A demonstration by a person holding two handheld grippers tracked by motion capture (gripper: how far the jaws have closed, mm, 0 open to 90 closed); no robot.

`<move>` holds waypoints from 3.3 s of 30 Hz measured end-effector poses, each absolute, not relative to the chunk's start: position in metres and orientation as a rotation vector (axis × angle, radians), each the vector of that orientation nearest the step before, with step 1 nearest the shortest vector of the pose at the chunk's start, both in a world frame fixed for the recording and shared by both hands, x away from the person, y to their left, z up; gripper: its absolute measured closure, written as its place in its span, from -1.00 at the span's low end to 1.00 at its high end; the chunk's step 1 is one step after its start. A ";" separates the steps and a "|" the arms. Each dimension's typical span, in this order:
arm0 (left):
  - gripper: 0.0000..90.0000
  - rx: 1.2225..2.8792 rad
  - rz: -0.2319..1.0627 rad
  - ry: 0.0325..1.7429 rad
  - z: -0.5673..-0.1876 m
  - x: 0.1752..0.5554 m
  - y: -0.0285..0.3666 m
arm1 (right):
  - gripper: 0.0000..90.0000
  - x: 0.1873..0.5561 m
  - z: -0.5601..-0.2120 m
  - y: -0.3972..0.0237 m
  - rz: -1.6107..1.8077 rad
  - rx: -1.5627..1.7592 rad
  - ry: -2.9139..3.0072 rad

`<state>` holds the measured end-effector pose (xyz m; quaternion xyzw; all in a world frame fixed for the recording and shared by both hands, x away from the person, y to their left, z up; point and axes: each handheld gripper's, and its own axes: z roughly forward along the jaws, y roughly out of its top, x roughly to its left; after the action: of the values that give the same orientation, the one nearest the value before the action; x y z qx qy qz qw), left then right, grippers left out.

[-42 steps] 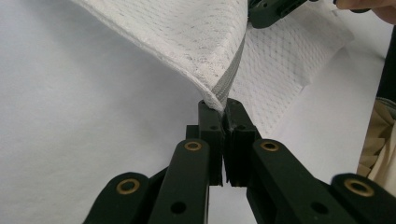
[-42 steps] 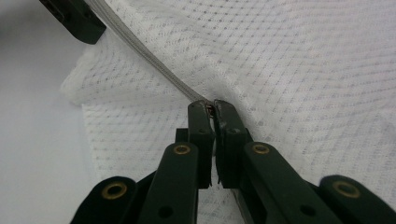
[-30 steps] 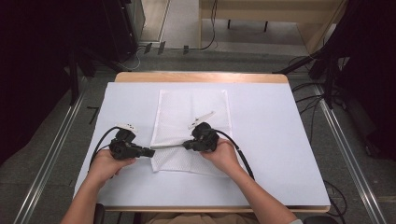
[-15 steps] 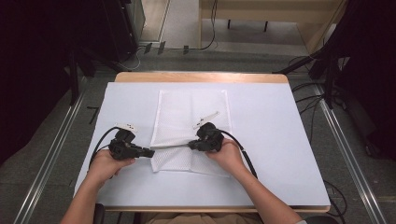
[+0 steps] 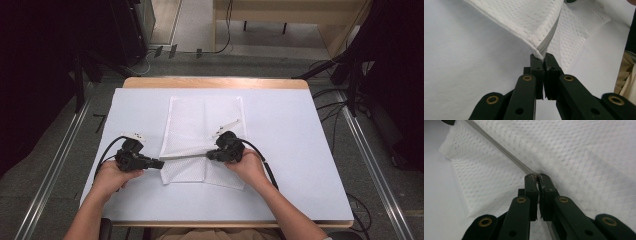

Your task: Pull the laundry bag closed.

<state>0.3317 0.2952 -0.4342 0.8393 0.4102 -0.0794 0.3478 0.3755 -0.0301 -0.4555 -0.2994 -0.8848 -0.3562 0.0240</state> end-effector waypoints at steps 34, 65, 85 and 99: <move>0.96 2.175 -0.217 1.071 -0.435 0.331 0.299 | 0.96 0.371 -0.453 -0.059 -1.075 -0.969 -2.745; 0.96 2.174 -0.214 1.078 -0.434 0.329 0.305 | 0.96 0.370 -0.452 -0.101 -1.055 -1.060 -2.718; 0.83 2.146 -0.188 1.074 -0.432 0.329 0.304 | 0.94 0.355 -0.443 -0.124 -1.135 -1.042 -2.732; 0.20 2.087 -0.078 1.086 -0.427 0.328 0.306 | 0.33 0.355 -0.438 -0.127 -1.266 -1.059 -2.746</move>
<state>0.3283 0.3060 -0.4275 0.8186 0.4261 -0.0304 0.3839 0.3551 -0.1275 -0.4378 -0.3305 -0.8567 -0.3949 -0.0311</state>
